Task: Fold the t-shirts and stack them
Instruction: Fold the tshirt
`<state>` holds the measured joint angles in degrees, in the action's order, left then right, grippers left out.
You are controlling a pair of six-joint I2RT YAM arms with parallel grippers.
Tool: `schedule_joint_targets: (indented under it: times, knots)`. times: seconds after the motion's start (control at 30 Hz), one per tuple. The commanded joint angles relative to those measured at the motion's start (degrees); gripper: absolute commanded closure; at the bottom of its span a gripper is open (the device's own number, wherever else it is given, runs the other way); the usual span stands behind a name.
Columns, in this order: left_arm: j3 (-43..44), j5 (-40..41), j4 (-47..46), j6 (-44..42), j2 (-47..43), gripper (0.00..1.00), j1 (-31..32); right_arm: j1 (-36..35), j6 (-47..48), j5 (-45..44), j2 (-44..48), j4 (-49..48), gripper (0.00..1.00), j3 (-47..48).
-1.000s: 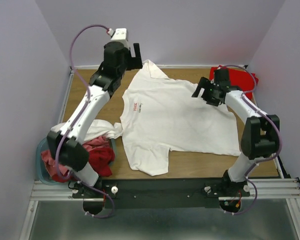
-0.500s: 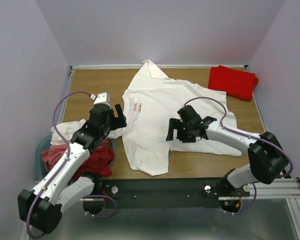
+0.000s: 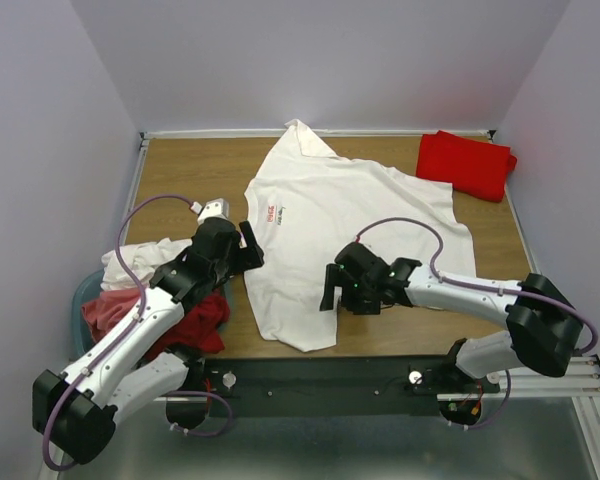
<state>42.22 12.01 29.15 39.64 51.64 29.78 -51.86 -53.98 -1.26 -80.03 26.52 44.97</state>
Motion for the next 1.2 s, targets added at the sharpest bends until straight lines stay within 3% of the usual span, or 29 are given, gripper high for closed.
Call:
schedule_joint_targets:
  times: [0.0, 0.1, 0.2, 0.6, 0.7, 0.73, 0.87, 1.0, 1.17]
  knots:
    - [-1.26, 0.82, 1.35, 4.48, 0.13, 0.07, 1.77, -3.07, -5.69, -2.96, -1.00, 0.02, 0.02, -1.72]
    - [-1.52, 0.91, 1.44, 5.62, -0.40, 0.07, 2.47, -5.01, -6.75, -2.79, -2.32, -0.33, 0.05, -2.34]
    - [-1.96, 0.91, 1.97, 5.98, -1.10, 0.07, 2.74, -6.85, -7.28, -2.08, -4.16, -0.42, 0.17, -1.73]
    - [-2.67, 0.82, 2.93, 7.38, -2.16, 0.07, 3.62, -10.54, -8.07, -0.51, -8.56, -0.07, 0.44, 1.08]
    - [-2.84, 1.08, 3.02, 7.65, -2.50, 0.07, 3.79, -11.07, -8.43, 0.29, -9.27, 0.19, 0.58, 1.26]
    - [-2.93, 1.26, 3.02, 7.73, -2.77, 0.07, 3.97, -11.07, -8.43, 0.46, -9.35, 0.37, 0.73, 1.26]
    - [-2.93, 1.44, 2.93, 8.09, -3.12, 0.07, 4.58, -11.07, -8.43, 0.73, -9.71, 0.81, 0.99, 2.13]
    - [-2.84, 2.05, 2.93, 8.17, -2.51, 0.08, 7.65, -10.64, -8.34, -3.13, -7.00, 4.23, 1.00, 5.30]
    - [-3.80, 3.19, 3.29, 10.37, -1.45, 0.09, 12.05, -4.85, -7.46, -5.16, -3.03, 5.73, 1.00, 8.02]
